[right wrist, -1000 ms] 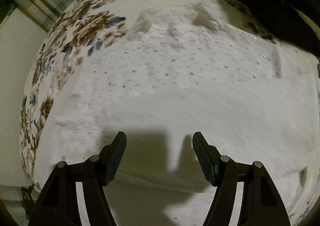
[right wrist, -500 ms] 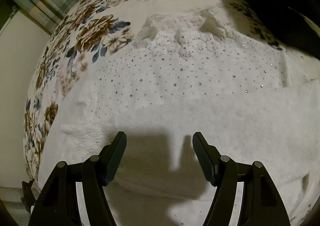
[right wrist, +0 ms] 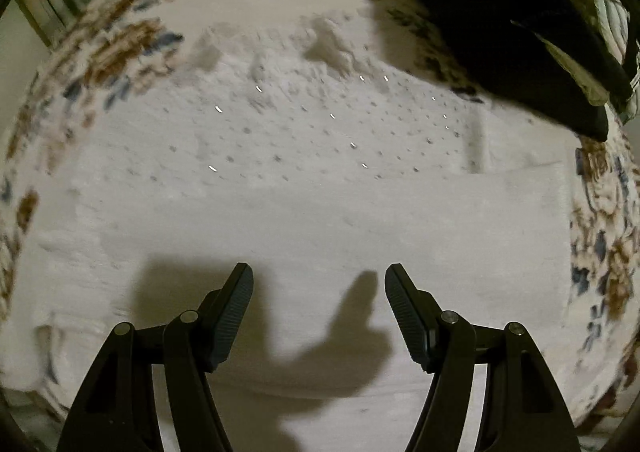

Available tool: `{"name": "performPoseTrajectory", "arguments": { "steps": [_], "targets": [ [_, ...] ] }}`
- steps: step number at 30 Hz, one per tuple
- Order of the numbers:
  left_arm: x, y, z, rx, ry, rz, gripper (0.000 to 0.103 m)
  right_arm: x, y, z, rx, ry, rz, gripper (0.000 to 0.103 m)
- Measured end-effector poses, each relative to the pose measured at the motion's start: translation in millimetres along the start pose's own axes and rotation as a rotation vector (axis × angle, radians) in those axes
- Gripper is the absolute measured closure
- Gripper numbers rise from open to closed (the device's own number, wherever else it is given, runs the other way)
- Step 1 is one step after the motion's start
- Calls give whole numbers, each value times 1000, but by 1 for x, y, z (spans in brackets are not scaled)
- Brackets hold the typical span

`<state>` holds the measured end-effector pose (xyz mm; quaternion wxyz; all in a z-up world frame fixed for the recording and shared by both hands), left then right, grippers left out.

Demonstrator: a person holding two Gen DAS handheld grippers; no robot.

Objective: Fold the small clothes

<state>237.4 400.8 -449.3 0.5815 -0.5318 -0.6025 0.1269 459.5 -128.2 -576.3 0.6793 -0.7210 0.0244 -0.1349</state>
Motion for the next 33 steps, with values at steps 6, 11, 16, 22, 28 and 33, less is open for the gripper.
{"name": "performPoseTrajectory", "arguments": {
  "steps": [6,11,16,22,28,33],
  "targets": [
    [-19,-44,-94,-99,210,-8,91,-6,-4,-27,43,20,0,32],
    [-67,-83,-198,-256,389,38,91,-18,-16,-85,90,123,7,32],
    [-149,-113,-287,-381,544,151,91,-24,-16,-158,100,232,16,32],
    [-286,-136,-364,-451,756,313,91,-32,-17,-255,100,364,6,32],
    [-396,-143,-393,-446,891,443,91,-50,-13,-340,78,458,15,32],
    [-459,-147,-394,-415,993,507,87,-61,-10,-384,70,496,23,32]
  ]
}}
Point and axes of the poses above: each gripper's, at about its wrist camera, not at the fingertips, and y roughly the way its jaws point, z to its left, x to its top, the point moved 1 cm from there along y, roughly the way its jaws point, and after that the axes turned 5 degrees about z, right-handed, at the moved point
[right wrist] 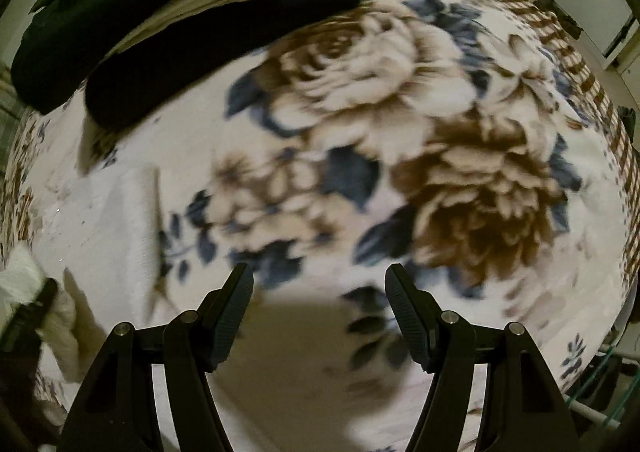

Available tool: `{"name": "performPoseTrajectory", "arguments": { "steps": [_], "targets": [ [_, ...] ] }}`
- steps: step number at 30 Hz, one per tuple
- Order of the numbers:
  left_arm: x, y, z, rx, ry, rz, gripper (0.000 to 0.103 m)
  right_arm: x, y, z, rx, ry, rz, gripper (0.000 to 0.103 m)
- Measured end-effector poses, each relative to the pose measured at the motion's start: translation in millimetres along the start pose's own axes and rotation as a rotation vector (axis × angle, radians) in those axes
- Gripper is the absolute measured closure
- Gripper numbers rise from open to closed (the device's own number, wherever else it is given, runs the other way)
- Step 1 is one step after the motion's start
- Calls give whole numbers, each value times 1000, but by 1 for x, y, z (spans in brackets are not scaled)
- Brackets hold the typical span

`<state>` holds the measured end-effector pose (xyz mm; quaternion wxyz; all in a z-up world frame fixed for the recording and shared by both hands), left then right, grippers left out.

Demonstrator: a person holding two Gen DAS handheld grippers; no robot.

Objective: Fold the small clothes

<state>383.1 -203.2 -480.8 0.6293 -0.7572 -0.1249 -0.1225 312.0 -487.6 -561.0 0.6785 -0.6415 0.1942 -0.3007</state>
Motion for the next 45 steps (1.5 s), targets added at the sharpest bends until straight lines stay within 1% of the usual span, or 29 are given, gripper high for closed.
{"name": "performPoseTrajectory", "arguments": {
  "steps": [2,3,4,5,6,7,9,11,13,15,17,18,19,22,23,24,25,26,27,29,32,35,37,39,40,42,43,44,45],
  "targets": [
    [-6,11,-10,3,28,34,85,5,-1,-11,27,-2,3,32],
    [-8,11,-13,-1,34,34,75,7,-1,-15,52,-6,6,32],
    [-8,8,-14,-20,39,29,50,6,-2,-16,79,-9,10,32],
    [-8,4,-15,-39,44,30,33,7,-2,-17,112,-16,18,32],
    [-5,-5,-14,-59,52,28,9,8,-4,-18,141,-22,24,32],
    [-3,-13,-11,-73,54,19,7,9,-6,-19,170,-29,28,32],
    [-1,-35,0,-84,54,-24,7,6,-11,-15,238,-33,45,32],
    [5,-58,23,-60,28,-53,7,-1,-17,-5,318,-42,72,32],
    [10,-79,55,6,-17,-90,7,-7,-22,14,368,-69,97,32],
    [11,-90,93,111,-58,-102,7,-12,-26,41,423,-108,117,32],
    [10,-91,121,165,-87,-101,7,-13,-22,73,457,-156,141,32],
    [8,-88,138,200,-102,-83,7,-15,-20,86,461,-179,147,32],
    [7,-84,153,230,-113,-63,7,-17,-15,100,452,-204,157,32],
    [-2,-74,187,295,-137,-26,7,-21,4,136,372,-274,180,32],
    [-4,-73,194,301,-143,-20,7,-25,12,147,327,-306,193,33],
    [-7,-70,202,304,-150,-13,7,-28,17,151,298,-323,196,37],
    [-9,-68,210,312,-158,-3,7,-35,18,155,271,-342,186,60],
    [-11,-65,214,314,-160,2,6,-40,17,158,234,-372,156,89],
    [-12,-64,219,312,-163,8,6,-42,15,161,196,-391,129,89],
    [-11,-63,228,305,-167,10,6,-50,4,161,174,-414,68,89],
    [-8,-62,239,289,-172,11,6,-54,-18,168,177,-440,-6,91],
    [0,-64,249,267,-184,8,6,-44,-44,171,189,-439,-88,94],
    [6,-64,255,255,-188,5,6,-34,-51,170,197,-422,-99,94],
    [10,-63,260,247,-187,2,6,-21,-57,164,203,-379,-117,96],
    [12,-63,262,245,-183,0,6,-15,-58,160,194,-361,-125,100],
    [15,-62,266,244,-180,0,7,-5,-59,156,208,-338,-139,100],
    [16,-61,268,244,-180,2,6,0,-58,155,209,-331,-137,100],
    [16,-60,271,243,-181,7,6,5,-50,155,192,-329,-118,100],
    [17,-59,274,240,-185,12,6,7,-42,157,197,-326,-83,100]
  ]
}}
Point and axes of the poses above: each gripper's, at about its wrist camera, not at the fingertips, and y roughly the way its jaws point, z to its left, x to its top, the point moved 1 cm from there along y, roughly the way its jaws point, and after that the axes turned 5 degrees about z, right-handed, at the moved point
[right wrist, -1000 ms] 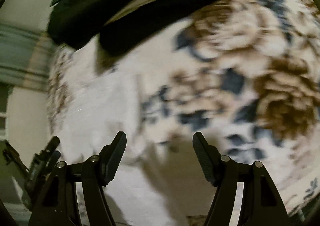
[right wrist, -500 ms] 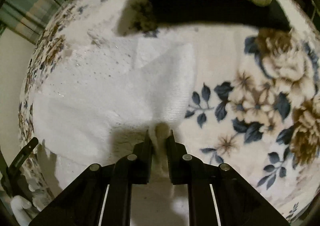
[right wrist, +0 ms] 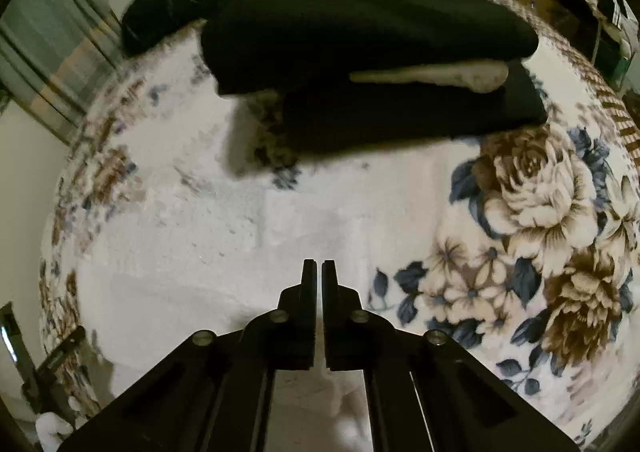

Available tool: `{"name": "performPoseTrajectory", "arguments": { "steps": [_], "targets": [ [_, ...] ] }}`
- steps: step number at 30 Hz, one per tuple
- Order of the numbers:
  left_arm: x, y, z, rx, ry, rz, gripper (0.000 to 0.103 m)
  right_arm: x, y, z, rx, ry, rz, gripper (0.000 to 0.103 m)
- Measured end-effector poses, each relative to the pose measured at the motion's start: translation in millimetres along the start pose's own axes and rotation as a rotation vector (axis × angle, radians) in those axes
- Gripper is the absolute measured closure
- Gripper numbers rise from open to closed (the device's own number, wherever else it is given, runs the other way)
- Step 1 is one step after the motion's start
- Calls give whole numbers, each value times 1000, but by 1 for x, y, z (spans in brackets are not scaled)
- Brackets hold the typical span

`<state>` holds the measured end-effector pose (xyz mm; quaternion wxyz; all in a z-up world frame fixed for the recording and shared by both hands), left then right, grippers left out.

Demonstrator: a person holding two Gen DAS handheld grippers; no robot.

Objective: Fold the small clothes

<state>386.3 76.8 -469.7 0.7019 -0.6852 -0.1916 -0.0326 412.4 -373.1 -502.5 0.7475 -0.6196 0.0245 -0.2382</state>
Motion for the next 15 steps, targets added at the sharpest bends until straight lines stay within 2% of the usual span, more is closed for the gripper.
{"name": "performPoseTrajectory", "arguments": {
  "steps": [3,4,5,6,7,9,10,11,12,15],
  "targets": [
    [1,2,6,-9,-4,9,6,-2,17,-9,87,68,114,97],
    [1,3,8,-8,0,8,6,-5,20,-9,96,69,141,86],
    [1,2,5,-5,-2,10,6,-11,23,-8,88,67,156,66],
    [1,3,7,-6,1,13,6,-16,25,-7,86,69,158,60],
    [1,4,9,-7,3,17,6,-22,29,-6,85,68,165,59],
    [1,6,13,-6,5,24,6,-36,41,-2,37,58,201,60],
    [1,7,14,-6,6,26,6,-41,45,1,26,51,197,81],
    [1,7,15,-6,8,26,6,-45,45,4,14,42,175,95],
    [1,7,16,-4,10,26,6,-48,44,8,-16,24,157,95],
    [0,7,17,-5,10,22,7,-48,27,17,-31,6,61,97]
  ]
}}
Point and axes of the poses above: each gripper's, at about its wrist camera, not at the fingertips, and y roughly the way its jaws point, z to its left, x to its top, the point moved 1 cm from there along y, roughly the way its jaws point, and after that the axes turned 5 degrees about z, right-handed, at the moved point
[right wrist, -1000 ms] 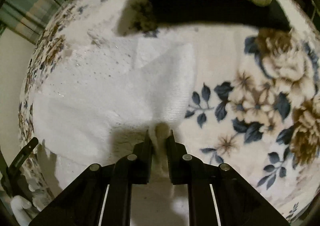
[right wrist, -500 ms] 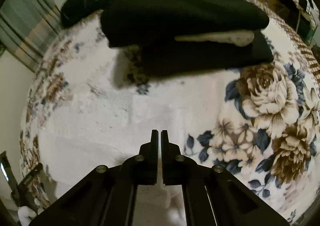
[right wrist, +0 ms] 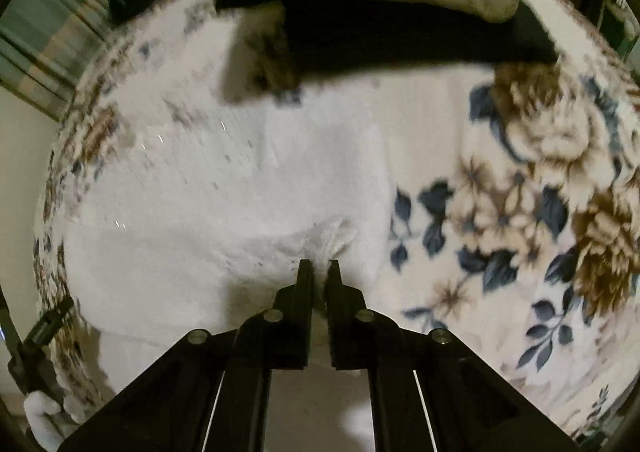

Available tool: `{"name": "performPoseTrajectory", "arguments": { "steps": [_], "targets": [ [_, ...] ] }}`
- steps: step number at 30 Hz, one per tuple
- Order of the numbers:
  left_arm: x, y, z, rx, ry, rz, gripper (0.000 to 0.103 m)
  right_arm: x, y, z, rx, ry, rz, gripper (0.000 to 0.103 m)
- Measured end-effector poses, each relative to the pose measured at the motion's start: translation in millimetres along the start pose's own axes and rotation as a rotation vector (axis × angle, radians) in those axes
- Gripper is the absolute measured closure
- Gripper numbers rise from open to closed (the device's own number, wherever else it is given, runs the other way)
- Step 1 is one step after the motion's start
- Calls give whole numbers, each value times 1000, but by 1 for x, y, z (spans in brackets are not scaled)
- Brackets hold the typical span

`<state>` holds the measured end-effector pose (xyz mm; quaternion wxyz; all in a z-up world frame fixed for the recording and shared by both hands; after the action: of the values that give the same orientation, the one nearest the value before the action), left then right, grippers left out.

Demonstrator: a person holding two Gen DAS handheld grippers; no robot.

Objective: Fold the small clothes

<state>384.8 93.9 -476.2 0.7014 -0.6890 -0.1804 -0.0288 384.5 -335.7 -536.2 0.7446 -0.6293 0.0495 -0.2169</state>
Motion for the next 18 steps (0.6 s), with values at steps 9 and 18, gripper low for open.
{"name": "performPoseTrajectory", "arguments": {
  "steps": [9,18],
  "targets": [
    [0,1,4,0,-9,1,6,32,31,-24,26,47,105,95],
    [7,19,2,26,20,-6,7,22,17,-37,157,137,57,70]
  ]
}}
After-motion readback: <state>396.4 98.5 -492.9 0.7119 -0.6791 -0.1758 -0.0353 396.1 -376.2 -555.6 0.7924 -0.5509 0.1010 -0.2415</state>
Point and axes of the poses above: each gripper's, at about its wrist camera, not at the fingertips, and y roughly the way its jaws point, z to its left, x to its top, the point moved 1 cm from there along y, roughly the way its jaws point, and after that the axes turned 5 degrees about z, right-handed, at the moved point
